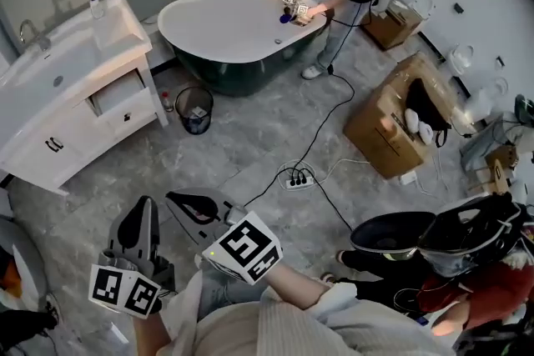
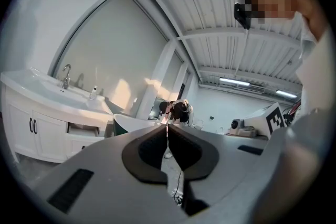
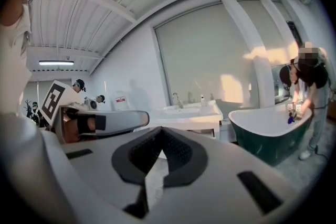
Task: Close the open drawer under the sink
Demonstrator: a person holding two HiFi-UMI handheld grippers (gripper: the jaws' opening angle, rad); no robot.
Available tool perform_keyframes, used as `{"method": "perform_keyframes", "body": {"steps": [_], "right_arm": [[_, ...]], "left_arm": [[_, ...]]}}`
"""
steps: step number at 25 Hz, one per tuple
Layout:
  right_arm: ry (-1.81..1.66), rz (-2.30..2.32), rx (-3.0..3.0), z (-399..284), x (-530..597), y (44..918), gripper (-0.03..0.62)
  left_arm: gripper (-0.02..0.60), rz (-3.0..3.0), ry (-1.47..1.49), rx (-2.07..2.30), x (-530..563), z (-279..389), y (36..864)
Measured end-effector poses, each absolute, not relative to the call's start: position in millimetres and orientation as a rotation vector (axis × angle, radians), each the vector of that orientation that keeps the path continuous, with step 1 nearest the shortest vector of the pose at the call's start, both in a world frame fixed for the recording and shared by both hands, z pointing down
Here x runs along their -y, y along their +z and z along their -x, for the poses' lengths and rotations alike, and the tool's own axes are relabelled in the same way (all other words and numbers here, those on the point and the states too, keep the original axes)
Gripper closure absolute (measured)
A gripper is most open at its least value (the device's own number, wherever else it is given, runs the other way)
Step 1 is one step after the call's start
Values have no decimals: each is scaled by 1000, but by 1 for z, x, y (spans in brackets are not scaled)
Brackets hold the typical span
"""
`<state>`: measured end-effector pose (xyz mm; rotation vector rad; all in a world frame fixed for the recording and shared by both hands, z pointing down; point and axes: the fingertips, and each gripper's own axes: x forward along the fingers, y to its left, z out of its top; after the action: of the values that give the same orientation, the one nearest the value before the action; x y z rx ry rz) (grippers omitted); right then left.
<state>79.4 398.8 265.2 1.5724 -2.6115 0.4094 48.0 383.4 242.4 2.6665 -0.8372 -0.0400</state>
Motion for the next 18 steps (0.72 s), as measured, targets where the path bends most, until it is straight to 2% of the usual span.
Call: {"method": "perform_keyframes", "body": {"steps": [7, 18], "right_arm": [[430, -1603, 2589, -96, -396, 263, 585], [439, -1528, 2623, -32, -351, 273, 585]], "left_arm": [[561, -2669, -27, 808, -382, -62, 240], [561, -2646, -26, 913, -343, 9, 246]]}}
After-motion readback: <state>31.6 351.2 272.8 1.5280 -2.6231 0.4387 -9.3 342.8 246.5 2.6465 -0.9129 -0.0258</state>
